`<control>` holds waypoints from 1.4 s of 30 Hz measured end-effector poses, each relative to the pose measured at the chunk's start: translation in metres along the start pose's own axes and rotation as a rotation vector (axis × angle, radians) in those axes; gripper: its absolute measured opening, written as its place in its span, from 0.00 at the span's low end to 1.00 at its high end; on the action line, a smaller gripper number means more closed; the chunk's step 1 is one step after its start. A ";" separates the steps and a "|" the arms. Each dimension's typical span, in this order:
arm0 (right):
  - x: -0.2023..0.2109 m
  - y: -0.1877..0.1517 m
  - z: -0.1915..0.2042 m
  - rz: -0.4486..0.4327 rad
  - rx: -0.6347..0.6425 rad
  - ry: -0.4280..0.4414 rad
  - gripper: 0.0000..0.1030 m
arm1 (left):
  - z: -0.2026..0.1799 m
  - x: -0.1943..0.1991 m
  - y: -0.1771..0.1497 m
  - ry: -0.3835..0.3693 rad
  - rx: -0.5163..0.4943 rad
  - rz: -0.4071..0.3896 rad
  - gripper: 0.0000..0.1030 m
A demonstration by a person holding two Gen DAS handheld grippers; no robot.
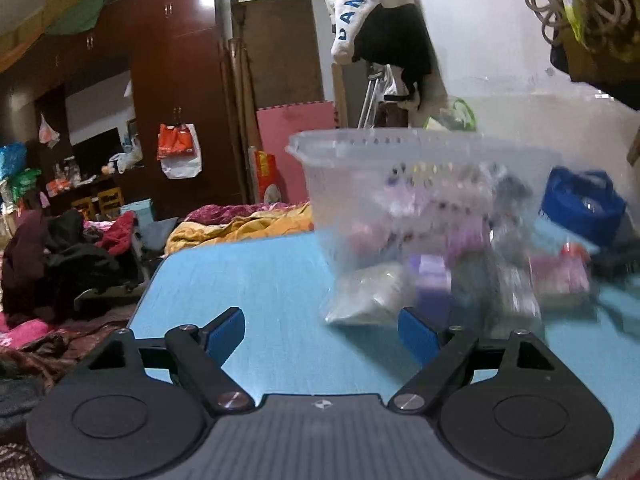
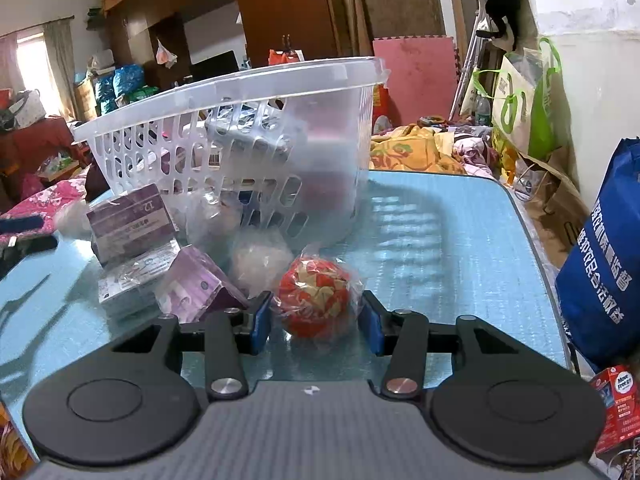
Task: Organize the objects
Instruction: 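Move the left gripper to a clear-bagged packet while the right approaches the red mesh-bagged ball, then lift the clear packet and red ball over the basket and open both grippers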
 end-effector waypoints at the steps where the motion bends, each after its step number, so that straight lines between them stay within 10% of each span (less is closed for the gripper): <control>1: 0.000 0.000 0.000 0.000 -0.001 -0.001 0.48 | -0.001 0.007 -0.008 -0.015 0.000 -0.006 0.85; 10: 0.000 0.000 -0.001 0.000 -0.005 0.005 0.48 | -0.037 -0.010 0.000 -0.178 0.053 0.002 0.85; 25: -0.001 0.000 0.002 0.003 0.000 0.011 0.48 | -0.027 -0.057 -0.001 -0.137 0.022 0.182 0.84; 29: -0.001 -0.001 0.002 0.003 -0.002 0.013 0.48 | -0.026 -0.055 -0.002 -0.154 0.020 0.170 0.69; 42: 0.022 0.004 -0.001 -0.114 -0.026 0.022 0.48 | -0.016 -0.016 0.004 -0.154 0.100 0.001 0.66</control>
Point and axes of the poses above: each gripper's, at about its wrist camera, not at the fingertips, and x roughly against the way its jaws point, z to its left, y to its top, the point moved 7 cm from there along -x, roughly the way its jaws point, and after that the axes turned 9 degrees about -x, right-handed, at the moved point
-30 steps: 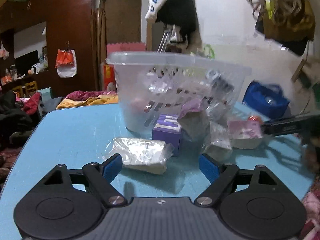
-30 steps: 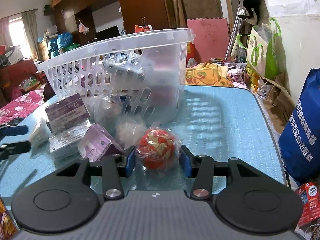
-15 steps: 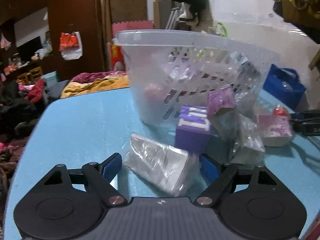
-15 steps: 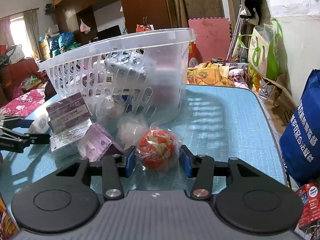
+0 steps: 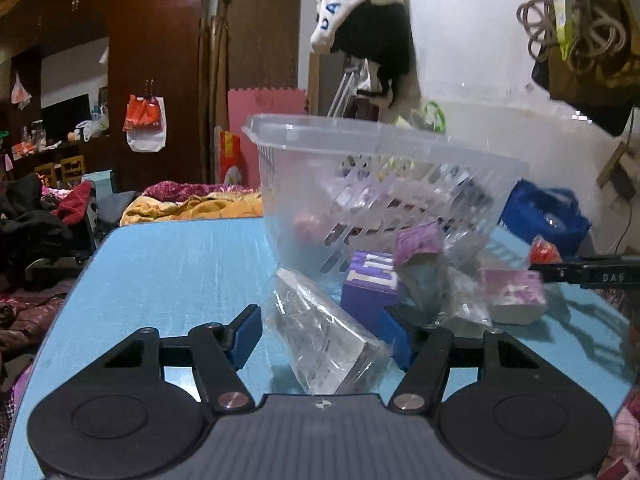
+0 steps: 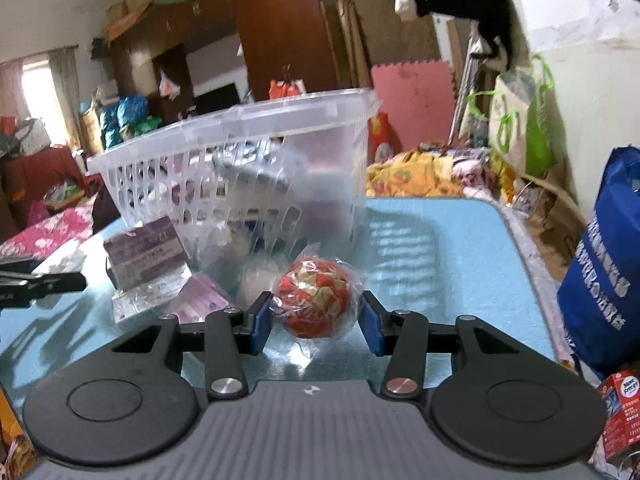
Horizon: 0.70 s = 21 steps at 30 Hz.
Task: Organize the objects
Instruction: 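Lift the clear packet and red ball over the basket and open both grippers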
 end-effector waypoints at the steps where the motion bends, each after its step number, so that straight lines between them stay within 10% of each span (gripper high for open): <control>1: 0.005 0.001 0.001 -0.013 0.001 0.002 0.48 | -0.001 0.005 0.002 -0.005 0.004 -0.015 0.66; 11: 0.067 0.081 0.076 -0.208 0.126 0.115 0.48 | -0.022 0.031 0.109 -0.121 0.045 -0.174 0.66; 21: -0.044 0.138 0.097 -0.046 0.237 -0.024 0.50 | -0.005 -0.081 0.173 -0.060 0.202 0.015 0.68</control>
Point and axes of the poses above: each gripper's, at about its wrist camera, not at the fingertips, and x roughly against the way its jaws point, z to its left, y to its top, the point moved 7 cm from there along -x, roughly the way its jaws point, and after that the axes turned 9 degrees about -x, right-handed, at the moved point
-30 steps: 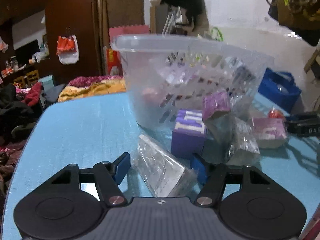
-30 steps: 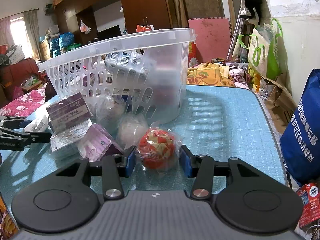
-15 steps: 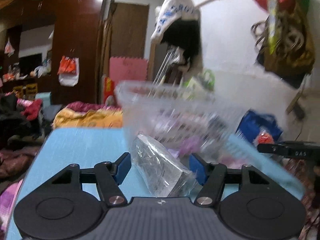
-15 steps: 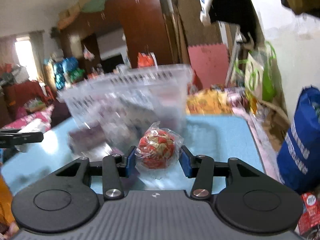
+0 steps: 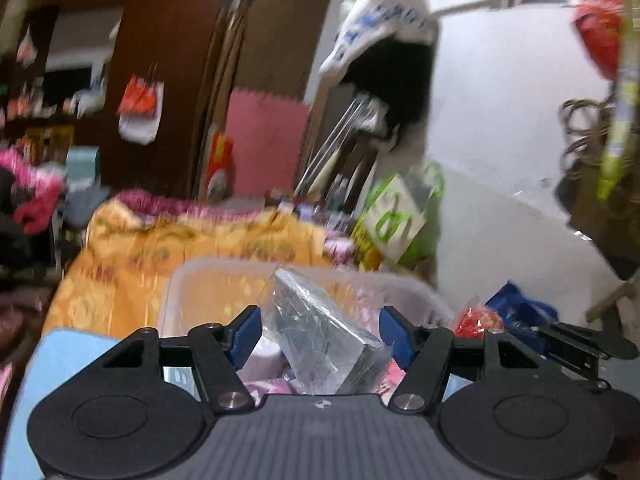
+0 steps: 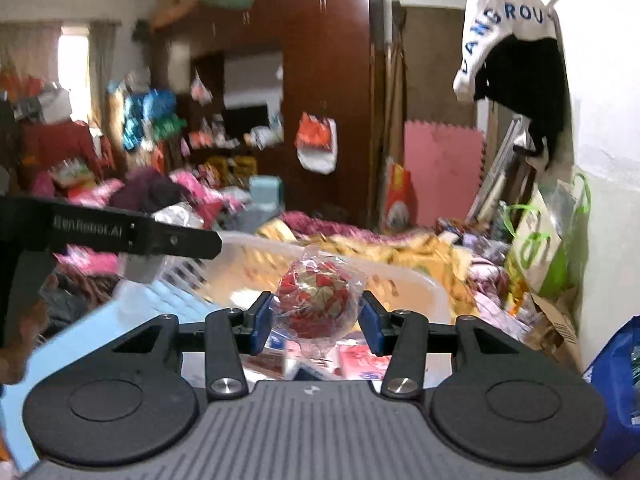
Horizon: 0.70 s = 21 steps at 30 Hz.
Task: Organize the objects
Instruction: 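Lift the clear packet and red ball over the basket and open both grippers, then grasp a clear-bagged white packet with the left gripper while the right grasps a purple box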
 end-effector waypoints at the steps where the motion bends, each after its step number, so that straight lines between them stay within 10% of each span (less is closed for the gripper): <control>1: -0.004 -0.002 0.001 0.000 0.016 -0.010 0.61 | 0.004 -0.008 -0.001 0.019 0.013 0.016 0.70; 3: -0.006 -0.004 0.002 -0.010 0.037 -0.038 0.87 | 0.013 -0.018 -0.006 0.066 0.040 0.035 0.73; 9: 0.055 -0.016 -0.004 -0.117 -0.007 0.034 1.00 | 0.011 0.023 -0.020 0.058 -0.011 -0.053 0.75; 12: 0.083 -0.048 -0.014 -0.135 -0.045 0.106 1.00 | 0.001 0.068 -0.052 0.017 -0.114 -0.143 0.94; 21: 0.038 -0.151 -0.025 0.116 -0.033 0.115 0.84 | 0.022 0.072 -0.161 0.003 -0.108 -0.032 0.94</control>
Point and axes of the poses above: each gripper's, at about its wrist camera, not at the fingertips, and x roughly against the way its jaws point, z to its left, y to its top, the point moved 7 cm from there along -x, roughly the way its jaws point, and after that the axes turned 9 degrees about -x, right-handed, at the moved point
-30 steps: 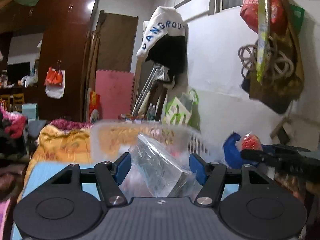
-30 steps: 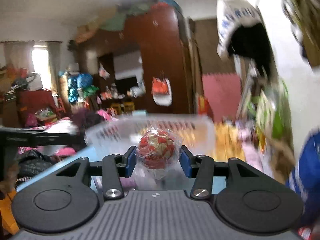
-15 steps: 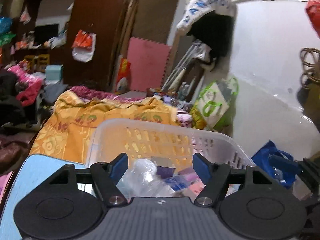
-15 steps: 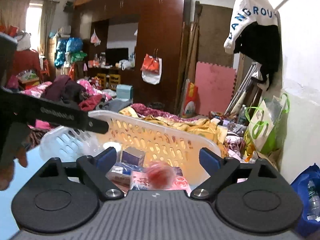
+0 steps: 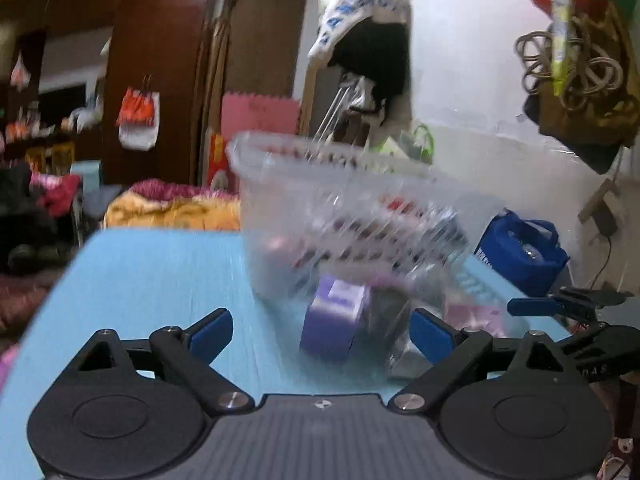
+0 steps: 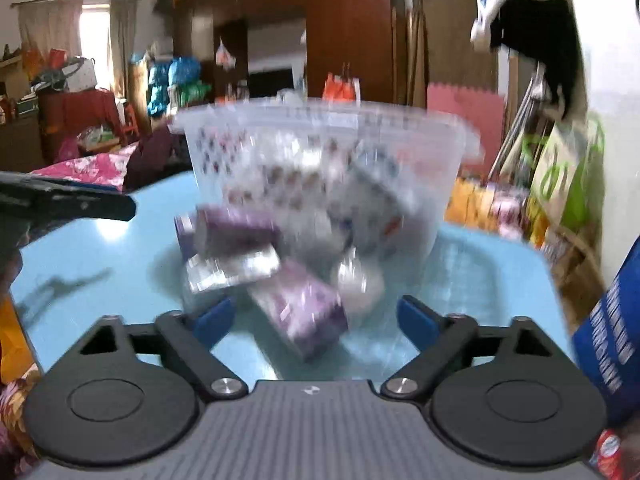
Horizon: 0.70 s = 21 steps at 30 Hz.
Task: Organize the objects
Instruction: 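Grasp a clear-bagged white packet with the left gripper while the right grasps a purple box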
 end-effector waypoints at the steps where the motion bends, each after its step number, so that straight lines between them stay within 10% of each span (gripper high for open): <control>1: -0.003 -0.001 0.002 0.010 0.006 0.010 0.80 | -0.001 -0.003 -0.001 0.003 0.019 0.013 0.93; 5: -0.007 -0.006 0.012 0.024 0.065 0.010 0.78 | -0.025 -0.007 -0.012 -0.051 -0.033 0.040 0.93; 8: -0.011 -0.011 0.016 0.048 0.087 -0.006 0.49 | -0.045 -0.011 -0.016 -0.057 -0.099 0.050 0.92; 18: 0.016 -0.011 -0.015 -0.044 -0.060 0.000 0.49 | -0.090 -0.029 -0.025 -0.007 -0.228 0.101 0.90; 21: 0.016 -0.011 -0.013 -0.055 -0.073 0.033 0.49 | -0.094 -0.038 -0.025 0.011 -0.205 0.145 0.72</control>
Point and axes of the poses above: each gripper's, at about its wrist camera, not at the fingertips, and x roughly against the way its jaws point, z to its left, y to its top, the point moved 7 cm from there along -x, roughly the way its jaws point, and after that the axes turned 9 degrees about -x, right-handed, at the moved point
